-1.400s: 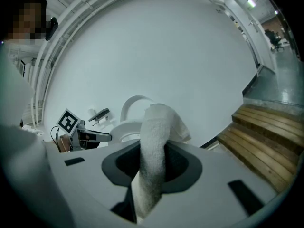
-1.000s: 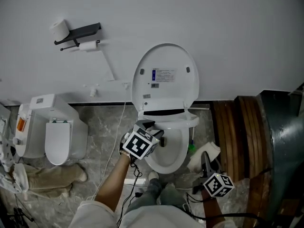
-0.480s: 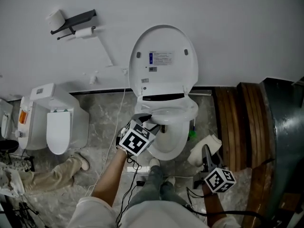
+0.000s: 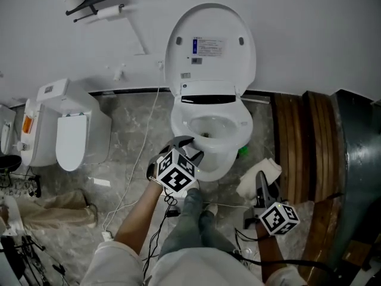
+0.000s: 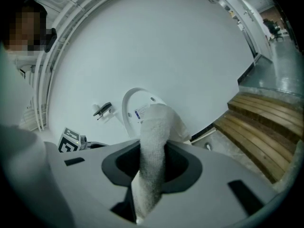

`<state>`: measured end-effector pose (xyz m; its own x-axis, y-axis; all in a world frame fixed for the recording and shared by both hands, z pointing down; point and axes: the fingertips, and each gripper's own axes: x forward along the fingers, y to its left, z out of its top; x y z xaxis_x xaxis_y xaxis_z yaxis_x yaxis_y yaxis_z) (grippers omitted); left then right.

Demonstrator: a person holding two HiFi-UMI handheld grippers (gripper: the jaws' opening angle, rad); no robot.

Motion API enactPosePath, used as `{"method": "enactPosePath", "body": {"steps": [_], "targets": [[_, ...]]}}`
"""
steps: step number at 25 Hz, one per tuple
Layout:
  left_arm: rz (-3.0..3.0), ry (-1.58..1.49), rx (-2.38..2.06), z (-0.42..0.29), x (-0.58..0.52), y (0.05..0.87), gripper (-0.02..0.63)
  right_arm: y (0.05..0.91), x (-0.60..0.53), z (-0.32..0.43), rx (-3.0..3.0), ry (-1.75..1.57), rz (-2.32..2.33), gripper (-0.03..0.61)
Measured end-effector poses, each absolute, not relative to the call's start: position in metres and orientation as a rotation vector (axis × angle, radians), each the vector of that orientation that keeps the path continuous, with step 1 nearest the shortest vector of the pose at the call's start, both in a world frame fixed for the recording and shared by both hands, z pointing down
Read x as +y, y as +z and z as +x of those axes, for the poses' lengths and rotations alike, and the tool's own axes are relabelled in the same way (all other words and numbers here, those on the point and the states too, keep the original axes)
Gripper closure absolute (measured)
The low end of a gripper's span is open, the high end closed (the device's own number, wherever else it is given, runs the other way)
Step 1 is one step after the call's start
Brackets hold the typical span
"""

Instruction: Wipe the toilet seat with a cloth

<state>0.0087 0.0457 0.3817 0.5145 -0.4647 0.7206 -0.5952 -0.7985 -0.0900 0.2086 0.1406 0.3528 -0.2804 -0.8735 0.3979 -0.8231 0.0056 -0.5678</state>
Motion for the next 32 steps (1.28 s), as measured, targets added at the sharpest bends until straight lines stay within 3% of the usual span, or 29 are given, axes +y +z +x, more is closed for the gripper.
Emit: {"method": "enactPosePath", "body": {"steps": [16, 32], "targets": [[2.581, 1.422, -0.841, 0.013, 0.122, 0.473, 0.403, 0.411, 0.194, 0.207, 2.218, -1.232, -1.784, 0.479], [2.417, 1.135, -0.769, 0.014, 0.16, 0.568, 0.407, 0.477, 0.183, 0.191, 2.207, -1.313, -1.725, 0.479]]}}
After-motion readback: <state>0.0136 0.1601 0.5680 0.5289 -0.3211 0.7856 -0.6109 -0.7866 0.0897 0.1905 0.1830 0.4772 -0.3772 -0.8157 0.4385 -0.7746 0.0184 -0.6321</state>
